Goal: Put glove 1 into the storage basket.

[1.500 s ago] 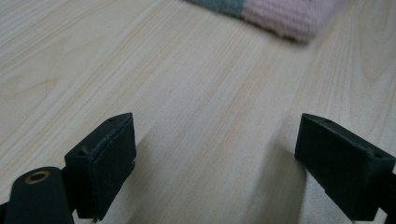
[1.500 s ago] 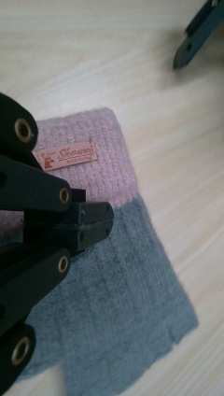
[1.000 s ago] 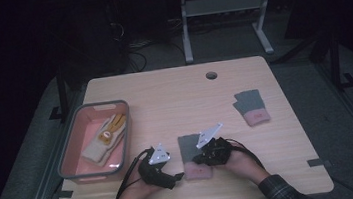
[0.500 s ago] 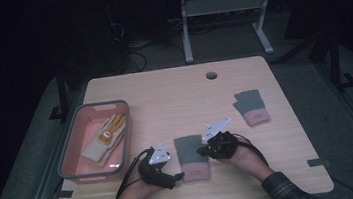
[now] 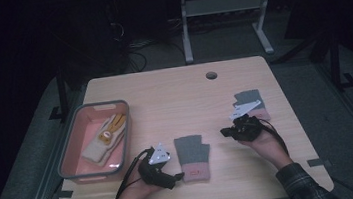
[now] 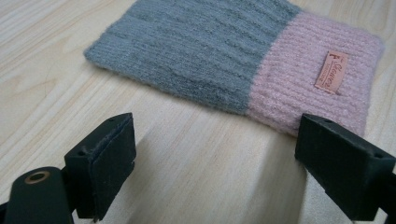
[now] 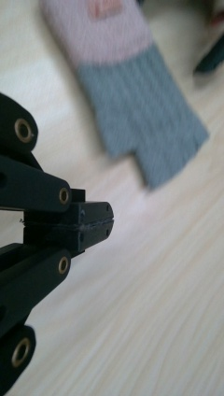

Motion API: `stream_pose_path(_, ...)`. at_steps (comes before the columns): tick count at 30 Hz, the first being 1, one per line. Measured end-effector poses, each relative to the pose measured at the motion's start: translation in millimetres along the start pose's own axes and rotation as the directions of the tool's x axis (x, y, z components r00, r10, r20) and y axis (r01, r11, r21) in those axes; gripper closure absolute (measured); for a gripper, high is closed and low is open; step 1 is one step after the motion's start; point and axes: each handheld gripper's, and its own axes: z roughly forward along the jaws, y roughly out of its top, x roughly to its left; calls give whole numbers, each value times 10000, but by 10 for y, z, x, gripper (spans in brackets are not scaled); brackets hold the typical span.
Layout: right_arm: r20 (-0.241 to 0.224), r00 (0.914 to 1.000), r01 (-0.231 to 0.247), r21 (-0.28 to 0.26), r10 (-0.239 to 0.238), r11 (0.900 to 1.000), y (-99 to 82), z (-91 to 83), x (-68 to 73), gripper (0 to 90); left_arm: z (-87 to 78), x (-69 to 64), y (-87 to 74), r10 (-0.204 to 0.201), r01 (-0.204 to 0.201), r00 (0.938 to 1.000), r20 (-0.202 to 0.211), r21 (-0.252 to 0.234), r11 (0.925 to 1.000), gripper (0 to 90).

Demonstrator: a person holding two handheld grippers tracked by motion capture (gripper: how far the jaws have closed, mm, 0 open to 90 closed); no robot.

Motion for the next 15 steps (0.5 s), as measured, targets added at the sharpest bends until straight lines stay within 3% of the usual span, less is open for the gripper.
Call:
stream_pose_path(4,679,9958,-591,-344,613,9977,-68,-126,-217,896,0,0,0,-7,7,10000,3,-4,10000,116)
stream_pose_path(6,769,9942,-719,-390,747,9966,-80,-150,-263,897,0,0,0,-6,6,10000,2,-3,10000,116)
stream_pose_path(12,1438,9791,-1364,-611,1440,9888,-160,-233,-511,900,0,0,0,-8,8,10000,0,-3,10000,116)
stream_pose_path(13,1622,9732,-1546,-633,1630,9860,-190,-259,-581,900,1,0,-1,3,-3,10000,-2,-11,10000,116)
stream_pose_path(15,1690,9701,-1647,-686,1742,9840,-205,-272,-613,900,1,0,0,7,-7,10000,-2,-6,10000,116)
